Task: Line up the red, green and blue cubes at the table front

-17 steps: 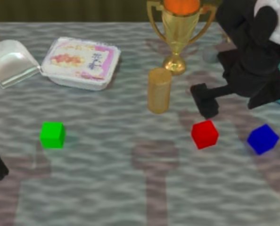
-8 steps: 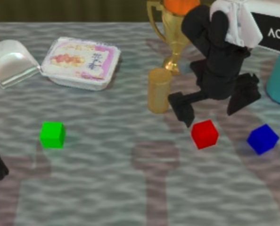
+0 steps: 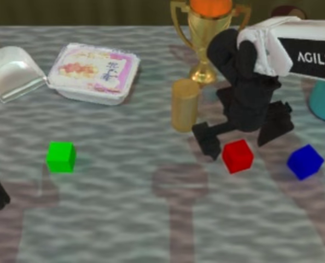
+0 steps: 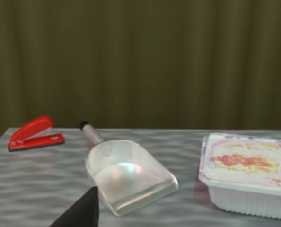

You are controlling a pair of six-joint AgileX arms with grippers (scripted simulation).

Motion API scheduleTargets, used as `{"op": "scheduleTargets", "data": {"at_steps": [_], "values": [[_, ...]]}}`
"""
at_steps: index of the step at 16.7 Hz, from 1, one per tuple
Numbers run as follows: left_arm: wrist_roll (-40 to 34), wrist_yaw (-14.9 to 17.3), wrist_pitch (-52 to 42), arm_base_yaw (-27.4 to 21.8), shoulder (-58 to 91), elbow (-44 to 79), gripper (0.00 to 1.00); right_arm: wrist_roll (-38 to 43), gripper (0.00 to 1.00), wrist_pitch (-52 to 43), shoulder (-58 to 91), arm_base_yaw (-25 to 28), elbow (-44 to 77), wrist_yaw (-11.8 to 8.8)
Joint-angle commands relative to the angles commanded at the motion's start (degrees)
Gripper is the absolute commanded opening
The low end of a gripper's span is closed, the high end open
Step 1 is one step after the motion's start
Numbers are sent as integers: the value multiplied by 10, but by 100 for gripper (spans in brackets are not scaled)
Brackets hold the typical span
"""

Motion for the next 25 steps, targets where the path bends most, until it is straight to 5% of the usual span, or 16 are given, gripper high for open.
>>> {"op": "scheduleTargets", "data": {"at_steps": [8,21,25], "values": [[0,0,0,0,0,0,100,2,100,82,36,1,-48,0],[0,0,0,0,0,0,100,2,2,82,36,1,-48,0],[0,0,0,0,0,0,100,2,0,82,36,1,-48,0]]}}
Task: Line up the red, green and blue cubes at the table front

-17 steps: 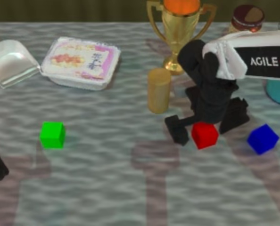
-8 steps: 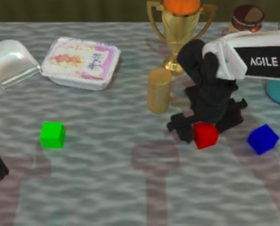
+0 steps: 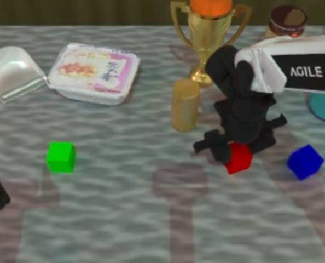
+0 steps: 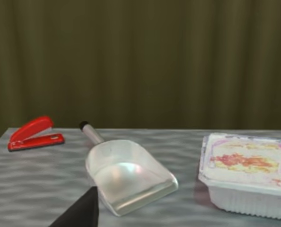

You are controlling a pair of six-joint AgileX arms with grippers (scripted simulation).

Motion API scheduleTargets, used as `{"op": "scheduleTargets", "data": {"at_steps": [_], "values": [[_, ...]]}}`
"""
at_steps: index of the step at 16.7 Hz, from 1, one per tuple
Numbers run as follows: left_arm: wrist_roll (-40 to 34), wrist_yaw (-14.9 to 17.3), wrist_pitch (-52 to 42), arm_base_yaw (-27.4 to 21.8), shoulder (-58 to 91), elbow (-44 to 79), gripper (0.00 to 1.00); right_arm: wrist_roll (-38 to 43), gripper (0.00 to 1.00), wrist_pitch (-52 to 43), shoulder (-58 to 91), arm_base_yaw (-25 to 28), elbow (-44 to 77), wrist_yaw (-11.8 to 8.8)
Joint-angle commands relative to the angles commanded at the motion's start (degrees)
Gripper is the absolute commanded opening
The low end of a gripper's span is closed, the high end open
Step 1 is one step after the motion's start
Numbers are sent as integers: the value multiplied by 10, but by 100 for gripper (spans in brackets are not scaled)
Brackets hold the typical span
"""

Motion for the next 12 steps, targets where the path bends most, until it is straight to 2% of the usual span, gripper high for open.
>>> {"op": "scheduleTargets", "data": {"at_steps": [7,12], "values": [[0,0,0,0,0,0,100,-2,0,-17,-22,0,14,4],[0,0,0,0,0,0,100,-2,0,-117,-58,3,72,3]]}}
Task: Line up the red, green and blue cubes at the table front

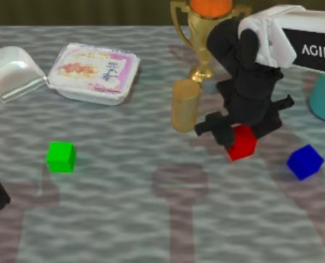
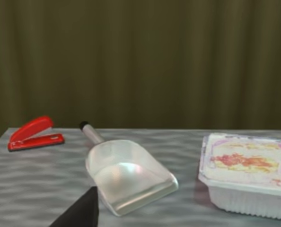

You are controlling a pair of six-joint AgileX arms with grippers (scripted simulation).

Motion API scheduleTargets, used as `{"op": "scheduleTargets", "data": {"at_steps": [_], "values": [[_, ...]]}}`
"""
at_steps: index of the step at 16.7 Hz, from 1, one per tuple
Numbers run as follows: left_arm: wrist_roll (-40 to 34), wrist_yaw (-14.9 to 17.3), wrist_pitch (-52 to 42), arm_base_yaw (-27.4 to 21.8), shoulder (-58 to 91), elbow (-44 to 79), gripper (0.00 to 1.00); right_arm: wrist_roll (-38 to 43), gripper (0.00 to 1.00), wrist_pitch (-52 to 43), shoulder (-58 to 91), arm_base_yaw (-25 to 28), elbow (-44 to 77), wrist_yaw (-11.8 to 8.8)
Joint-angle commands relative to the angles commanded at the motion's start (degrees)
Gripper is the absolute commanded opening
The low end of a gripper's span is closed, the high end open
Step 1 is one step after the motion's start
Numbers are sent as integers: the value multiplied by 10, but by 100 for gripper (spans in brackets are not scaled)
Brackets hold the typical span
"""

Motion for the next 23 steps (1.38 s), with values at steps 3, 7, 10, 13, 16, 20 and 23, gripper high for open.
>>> {"op": "scheduleTargets", "data": {"at_steps": [3,7,10,13,16,20,23], "values": [[0,0,0,0,0,0,100,-1,0,-24,-14,1,16,-1],[0,0,0,0,0,0,100,1,0,-23,-11,-1,16,-1],[0,0,0,0,0,0,100,40,0,-34,-1,28,33,1],[0,0,0,0,0,0,100,130,0,-53,15,85,64,4],[0,0,0,0,0,0,100,254,0,-76,31,156,99,6],[0,0,0,0,0,0,100,416,0,-103,48,250,142,9],[0,0,0,0,0,0,100,482,0,-114,51,296,162,11]]}}
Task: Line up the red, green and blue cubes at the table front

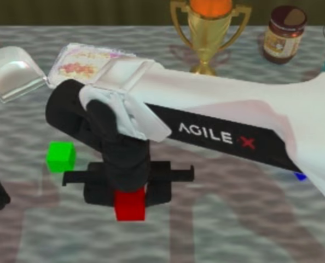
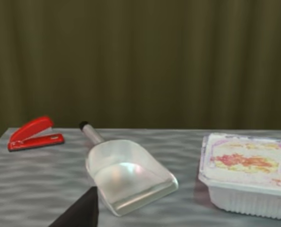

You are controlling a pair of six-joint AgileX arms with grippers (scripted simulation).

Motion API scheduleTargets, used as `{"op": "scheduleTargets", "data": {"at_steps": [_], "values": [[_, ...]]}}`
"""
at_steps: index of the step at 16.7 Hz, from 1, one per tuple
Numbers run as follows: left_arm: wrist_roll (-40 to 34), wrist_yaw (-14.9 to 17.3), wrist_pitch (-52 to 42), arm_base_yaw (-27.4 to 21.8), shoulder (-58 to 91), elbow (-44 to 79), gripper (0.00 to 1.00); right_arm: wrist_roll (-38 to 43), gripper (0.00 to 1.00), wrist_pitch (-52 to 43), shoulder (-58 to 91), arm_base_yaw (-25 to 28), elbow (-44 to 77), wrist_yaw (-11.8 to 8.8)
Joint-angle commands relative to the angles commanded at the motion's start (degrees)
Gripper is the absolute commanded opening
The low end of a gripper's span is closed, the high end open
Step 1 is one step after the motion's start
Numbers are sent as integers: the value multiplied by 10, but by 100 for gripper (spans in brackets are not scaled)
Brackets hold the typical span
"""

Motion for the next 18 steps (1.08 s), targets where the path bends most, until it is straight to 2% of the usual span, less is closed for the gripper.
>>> {"op": "scheduleTargets", "data": {"at_steps": [7,14,18], "values": [[0,0,0,0,0,0,100,14,0,1,-1,9,1,0],[0,0,0,0,0,0,100,16,0,126,31,12,-89,1],[0,0,0,0,0,0,100,16,0,135,35,13,-97,1]]}}
